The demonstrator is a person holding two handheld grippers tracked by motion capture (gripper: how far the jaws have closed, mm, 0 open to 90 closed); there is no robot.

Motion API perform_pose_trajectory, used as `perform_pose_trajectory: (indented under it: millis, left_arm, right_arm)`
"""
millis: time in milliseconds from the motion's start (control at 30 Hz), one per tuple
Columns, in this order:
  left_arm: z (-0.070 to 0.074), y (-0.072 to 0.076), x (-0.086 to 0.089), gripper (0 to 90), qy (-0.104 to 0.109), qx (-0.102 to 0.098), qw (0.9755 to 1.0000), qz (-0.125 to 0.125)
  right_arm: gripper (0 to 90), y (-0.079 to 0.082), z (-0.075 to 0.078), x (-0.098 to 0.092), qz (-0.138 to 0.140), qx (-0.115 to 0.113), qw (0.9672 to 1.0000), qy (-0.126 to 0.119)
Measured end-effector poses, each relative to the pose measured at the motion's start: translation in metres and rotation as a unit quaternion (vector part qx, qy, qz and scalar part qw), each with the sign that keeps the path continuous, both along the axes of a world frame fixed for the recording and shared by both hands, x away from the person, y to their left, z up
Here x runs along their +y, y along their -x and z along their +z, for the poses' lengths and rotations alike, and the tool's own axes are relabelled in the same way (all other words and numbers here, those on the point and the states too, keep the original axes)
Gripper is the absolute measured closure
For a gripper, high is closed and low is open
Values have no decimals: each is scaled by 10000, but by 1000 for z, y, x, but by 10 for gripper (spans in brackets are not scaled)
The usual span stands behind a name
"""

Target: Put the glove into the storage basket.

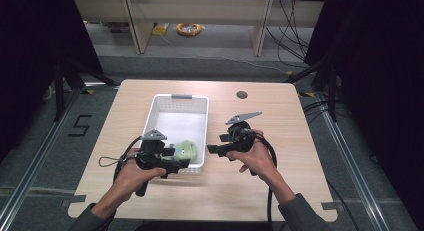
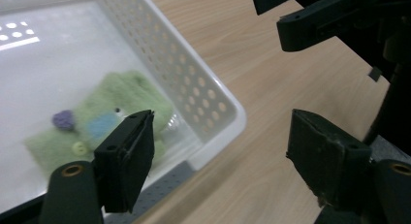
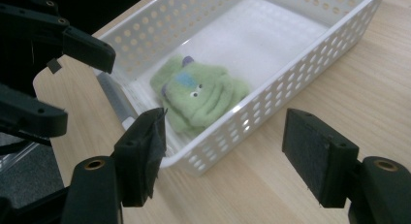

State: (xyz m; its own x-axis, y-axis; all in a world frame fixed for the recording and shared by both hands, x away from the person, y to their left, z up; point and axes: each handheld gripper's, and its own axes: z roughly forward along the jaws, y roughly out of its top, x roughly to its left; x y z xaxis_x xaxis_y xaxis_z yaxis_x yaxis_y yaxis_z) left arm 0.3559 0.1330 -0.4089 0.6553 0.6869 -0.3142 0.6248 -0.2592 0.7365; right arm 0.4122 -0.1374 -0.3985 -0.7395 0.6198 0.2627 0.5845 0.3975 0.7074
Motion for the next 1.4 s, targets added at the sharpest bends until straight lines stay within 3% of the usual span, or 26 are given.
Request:
perform_pose_trajectory:
  millis: [100, 367, 433, 533, 567, 600, 633, 733, 800, 867, 1000, 1033, 1167, 1200, 1233, 1333, 1400]
  left_arm:
    - [-2, 6, -5, 211, 96, -17, 9999, -112]
    - [-8, 23, -18, 195, 194, -114, 9991, -357]
    - [-10, 27, -21, 196, 234, -136, 9987, -427]
    - [-16, 33, -25, 197, 252, -249, 9984, -442]
    - [-18, 35, -26, 197, 273, -217, 9984, -434]
    - [-20, 37, -27, 197, 310, -221, 9983, -439]
    - [-23, 40, -29, 197, 278, -203, 9983, -462]
    - [-29, 45, -33, 197, 280, -305, 9978, -512]
    - [-33, 48, -35, 196, 285, -255, 9974, -618]
    - [-36, 50, -37, 195, 271, -259, 9971, -657]
    - [-43, 53, -39, 194, 232, -238, 9976, -613]
    - [-44, 54, -39, 194, 196, -272, 9977, -582]
    - [-50, 56, -39, 194, 243, -299, 9975, -592]
    - [-51, 58, -39, 194, 194, -274, 9978, -567]
    - [-52, 59, -39, 194, 191, -251, 9978, -582]
    - [-58, 60, -39, 193, 185, -230, 9974, -657]
    - [-60, 61, -39, 193, 173, -218, 9976, -637]
  right_arm:
    - [329, 5, -1, -6, 7, 26, 9999, -150]
    - [324, 17, -10, -20, -69, -48, 9998, -194]
    - [323, 18, -13, -23, -4, -205, 9996, -173]
    - [318, 26, -15, -27, -151, -108, 9997, -173]
    - [315, 28, -18, -29, -127, -203, 9996, -177]
    - [314, 31, -19, -30, -152, -107, 9997, -161]
    - [314, 32, -22, -33, -71, -179, 9997, -169]
    - [314, 41, -27, -40, -182, -52, 9996, -225]
    - [314, 45, -30, -43, -275, -44, 9994, -222]
    - [314, 47, -35, -47, -239, -210, 9995, -58]
    - [314, 51, -42, -49, -267, -104, 9995, -125]
    - [314, 51, -43, -52, -273, -203, 9994, -2]
    - [313, 57, -47, -53, -293, -98, 9994, -146]
    - [311, 59, -46, -55, -337, -75, 9994, -66]
    - [311, 58, -48, -57, -277, -199, 9994, -28]
    - [304, 62, -51, -61, -232, -184, 9994, -155]
    - [293, 68, -51, -62, -382, -77, 9992, -124]
